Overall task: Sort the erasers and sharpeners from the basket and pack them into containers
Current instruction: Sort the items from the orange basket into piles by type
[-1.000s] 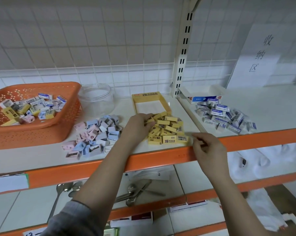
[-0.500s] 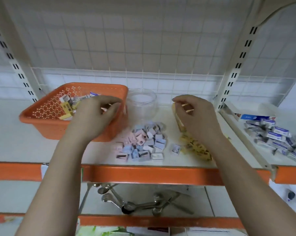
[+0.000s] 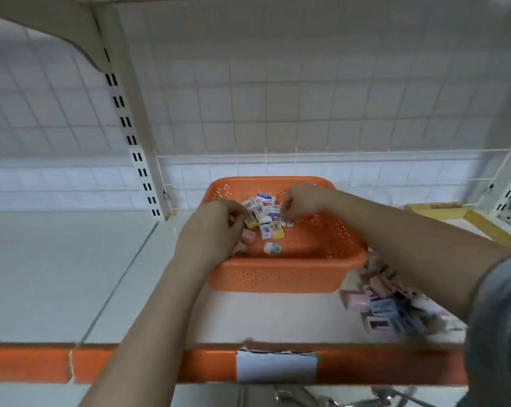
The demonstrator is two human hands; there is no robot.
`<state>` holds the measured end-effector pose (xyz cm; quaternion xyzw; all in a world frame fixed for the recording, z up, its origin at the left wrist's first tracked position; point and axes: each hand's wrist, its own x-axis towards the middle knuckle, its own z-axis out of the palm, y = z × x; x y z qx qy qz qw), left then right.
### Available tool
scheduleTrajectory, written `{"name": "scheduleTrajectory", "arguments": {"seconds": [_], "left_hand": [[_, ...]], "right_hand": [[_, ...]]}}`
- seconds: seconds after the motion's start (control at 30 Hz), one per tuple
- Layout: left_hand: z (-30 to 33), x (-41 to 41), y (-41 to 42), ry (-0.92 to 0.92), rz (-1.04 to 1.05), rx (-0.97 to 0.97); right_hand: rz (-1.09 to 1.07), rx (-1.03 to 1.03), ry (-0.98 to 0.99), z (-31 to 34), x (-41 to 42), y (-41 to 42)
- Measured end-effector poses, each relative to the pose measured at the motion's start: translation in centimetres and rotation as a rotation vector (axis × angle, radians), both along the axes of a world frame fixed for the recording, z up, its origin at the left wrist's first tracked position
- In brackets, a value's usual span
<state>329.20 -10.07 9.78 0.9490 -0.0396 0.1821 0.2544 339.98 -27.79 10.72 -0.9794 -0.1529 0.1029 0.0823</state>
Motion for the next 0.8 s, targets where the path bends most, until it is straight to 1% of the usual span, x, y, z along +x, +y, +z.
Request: {"name": "scheduleTrajectory", "arguments": {"seconds": [0.07, 0.1, 0.17, 0.3, 0.4, 0.47, 0.57, 0.6, 0.63, 0.73, 0.8], "left_hand": [[-0.1, 0.0, 0.4, -0.026, 0.002, -0.037], [-0.1, -0.1, 0.6, -0.039, 0.007, -0.055], [-0.1, -0.2, 1.1, -0.046, 0.027, -0.094], [0.1, -0.4, 2.1, -0.026, 0.044, -0.146], [0.6, -0.1, 2.8, -0.009, 0.020, -0.149], [1.2, 0.3, 3.2, 0.063, -0.020, -0.036], [2.1, 1.9, 2.8, 0.201, -0.119, 0.225], [2.1, 2.7, 2.4, 0.250, -0.146, 0.286], [2.0, 3.6, 2.0, 0.302, -0.171, 0.358], [1.1, 5.8, 1.1, 0.435, -0.266, 0.651], [0.8, 6.5, 0.7, 0.497, -0.307, 0.791]], "right_hand": [[-0.056, -0.013, 0.131, -1.0, 0.3, 1.2], [-0.089, -0.002, 0.152, -1.4, 0.3, 1.7], [-0.123, -0.032, 0.127, -1.7, 0.3, 2.5], [-0.118, -0.106, 0.054, -2.0, 0.0, 3.4], [-0.153, -0.092, 0.053, -2.1, -0.5, 3.7], [-0.164, -0.089, 0.067, -1.6, -1.0, 3.7], [-0.201, -0.054, 0.004, 0.8, -2.4, 2.8], [-0.221, 0.020, -0.037, 1.6, -3.0, 2.2], [-0.242, 0.142, -0.077, 2.3, -3.6, 1.4], [-0.321, 0.682, -0.125, 3.2, -6.7, -1.1], [-0.342, 0.896, -0.183, 3.0, -9.1, -2.2]]}}
